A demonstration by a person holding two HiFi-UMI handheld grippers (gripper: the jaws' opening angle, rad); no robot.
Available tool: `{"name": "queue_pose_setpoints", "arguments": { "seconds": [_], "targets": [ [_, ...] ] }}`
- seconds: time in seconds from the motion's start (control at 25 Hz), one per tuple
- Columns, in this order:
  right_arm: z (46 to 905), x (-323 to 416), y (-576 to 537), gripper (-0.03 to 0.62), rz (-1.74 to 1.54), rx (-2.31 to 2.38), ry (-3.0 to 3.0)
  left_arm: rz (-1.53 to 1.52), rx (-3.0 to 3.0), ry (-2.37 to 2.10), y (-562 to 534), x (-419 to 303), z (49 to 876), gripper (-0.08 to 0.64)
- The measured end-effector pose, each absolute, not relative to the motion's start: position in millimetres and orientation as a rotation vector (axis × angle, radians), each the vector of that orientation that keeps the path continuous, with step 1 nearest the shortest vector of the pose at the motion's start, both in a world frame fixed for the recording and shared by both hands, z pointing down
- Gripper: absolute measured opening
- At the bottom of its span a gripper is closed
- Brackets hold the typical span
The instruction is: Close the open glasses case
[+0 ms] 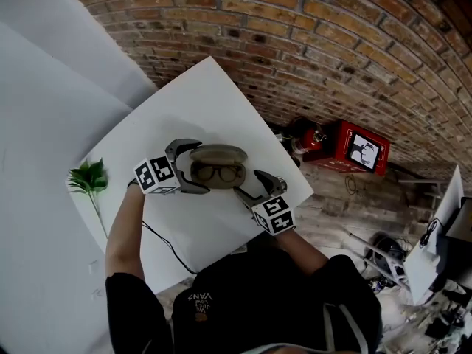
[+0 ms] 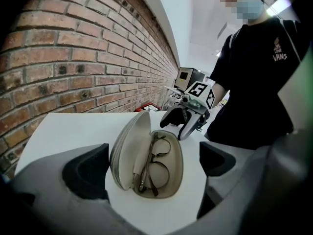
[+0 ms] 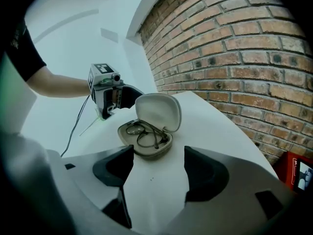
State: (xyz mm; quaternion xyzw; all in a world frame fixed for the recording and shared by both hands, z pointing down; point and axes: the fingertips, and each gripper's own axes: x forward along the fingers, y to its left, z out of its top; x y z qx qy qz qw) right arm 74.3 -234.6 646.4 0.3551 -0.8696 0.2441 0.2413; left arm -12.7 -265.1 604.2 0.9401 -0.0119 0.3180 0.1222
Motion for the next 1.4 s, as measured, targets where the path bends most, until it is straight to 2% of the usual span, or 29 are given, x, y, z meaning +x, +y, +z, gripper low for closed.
{"name": "queue_pose_setpoints", "arguments": {
  "seconds": [0.76,1.4],
  "targets": [
    [604,77,-223,0.302,0.684,1.139,-2.482,0.995,2.84,-0.047,-208,-16,595,0.572],
    [601,77,-238,0.287,0.674,1.218,-2.47,0.885,2.836,-0.341,-188,-7,609,0.571]
  ]
}}
